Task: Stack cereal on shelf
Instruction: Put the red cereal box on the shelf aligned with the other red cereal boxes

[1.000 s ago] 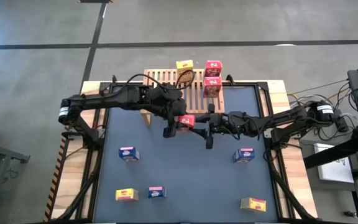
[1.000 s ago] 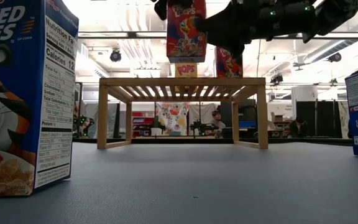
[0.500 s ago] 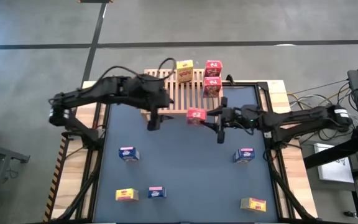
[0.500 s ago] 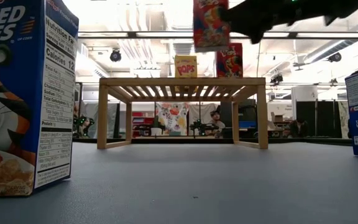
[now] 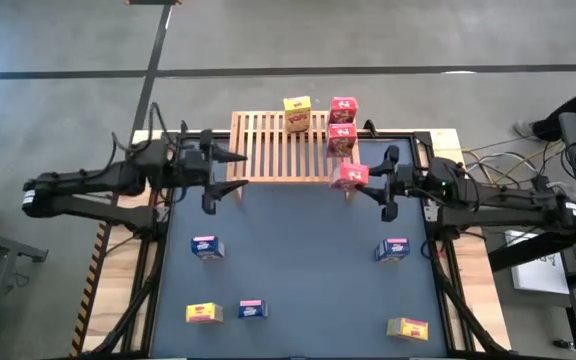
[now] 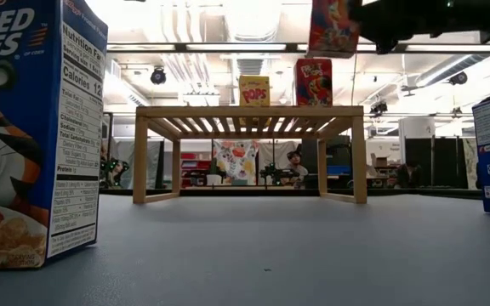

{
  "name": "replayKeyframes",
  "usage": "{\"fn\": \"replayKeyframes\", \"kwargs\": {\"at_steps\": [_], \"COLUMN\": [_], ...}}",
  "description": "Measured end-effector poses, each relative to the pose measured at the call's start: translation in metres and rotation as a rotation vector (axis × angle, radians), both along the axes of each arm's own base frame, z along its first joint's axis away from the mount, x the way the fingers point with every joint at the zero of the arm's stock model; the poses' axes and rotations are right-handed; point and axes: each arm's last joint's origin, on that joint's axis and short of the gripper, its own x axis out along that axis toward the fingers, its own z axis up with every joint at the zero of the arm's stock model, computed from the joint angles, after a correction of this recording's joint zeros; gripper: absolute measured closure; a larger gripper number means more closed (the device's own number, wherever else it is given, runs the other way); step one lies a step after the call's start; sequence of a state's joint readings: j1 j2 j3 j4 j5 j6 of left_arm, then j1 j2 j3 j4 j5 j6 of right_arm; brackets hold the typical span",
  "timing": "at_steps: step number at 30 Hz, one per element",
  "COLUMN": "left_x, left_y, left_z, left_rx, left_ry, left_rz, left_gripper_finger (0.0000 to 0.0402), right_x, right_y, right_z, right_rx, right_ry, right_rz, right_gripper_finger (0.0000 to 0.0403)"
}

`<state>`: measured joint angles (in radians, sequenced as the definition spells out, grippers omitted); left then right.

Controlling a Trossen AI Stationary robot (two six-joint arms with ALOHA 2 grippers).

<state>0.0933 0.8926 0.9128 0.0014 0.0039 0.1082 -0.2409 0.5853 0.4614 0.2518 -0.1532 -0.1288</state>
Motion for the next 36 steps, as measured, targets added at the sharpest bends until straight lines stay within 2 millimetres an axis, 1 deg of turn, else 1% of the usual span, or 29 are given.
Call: {"fn": "replayKeyframes", "kwargs": {"at_steps": [4, 6, 11, 16, 22, 28, 32, 36], "left_x": [-0.004, -0.006, -0.006, -0.005, -0.001, 0.005, 0.009, 0.011], "left_y": [-0.002, -0.002, -0.002, -0.002, -0.001, -0.001, 0.0, 0.0], "left_z": [-0.025, -0.033, -0.05, -0.05, -0.046, -0.044, -0.046, -0.048], "left_rx": [-0.001, -0.002, -0.014, -0.017, -0.011, -0.013, -0.016, -0.017], "left_ry": [-0.117, -0.167, -0.184, -0.188, -0.187, -0.154, -0.134, -0.122], "left_rz": [-0.042, -0.046, -0.047, -0.048, -0.046, -0.045, -0.045, -0.045], "left_gripper_finger": [0.0159, 0.0159, 0.0159, 0.0159, 0.0159, 0.0159, 0.0159, 0.0159], "right_x": [-0.004, -0.006, -0.01, -0.01, 0.0, 0.009, 0.011, 0.009], "right_y": [-0.014, -0.022, -0.04, -0.06, -0.078, -0.087, -0.089, -0.09], "right_z": [-0.003, -0.006, -0.01, -0.018, -0.029, -0.041, -0.043, -0.043], "right_rx": [0.004, 0.011, 0.031, 0.061, 0.097, 0.114, 0.117, 0.117], "right_ry": [0.033, 0.055, 0.083, 0.113, 0.124, 0.165, 0.164, 0.163], "right_rz": [-0.023, -0.018, 0.028, 0.021, 0.076, 0.082, 0.082, 0.072], "right_gripper_finger": [0.0225, 0.0225, 0.0225, 0.0225, 0.0225, 0.0225, 0.0225, 0.0225]}}
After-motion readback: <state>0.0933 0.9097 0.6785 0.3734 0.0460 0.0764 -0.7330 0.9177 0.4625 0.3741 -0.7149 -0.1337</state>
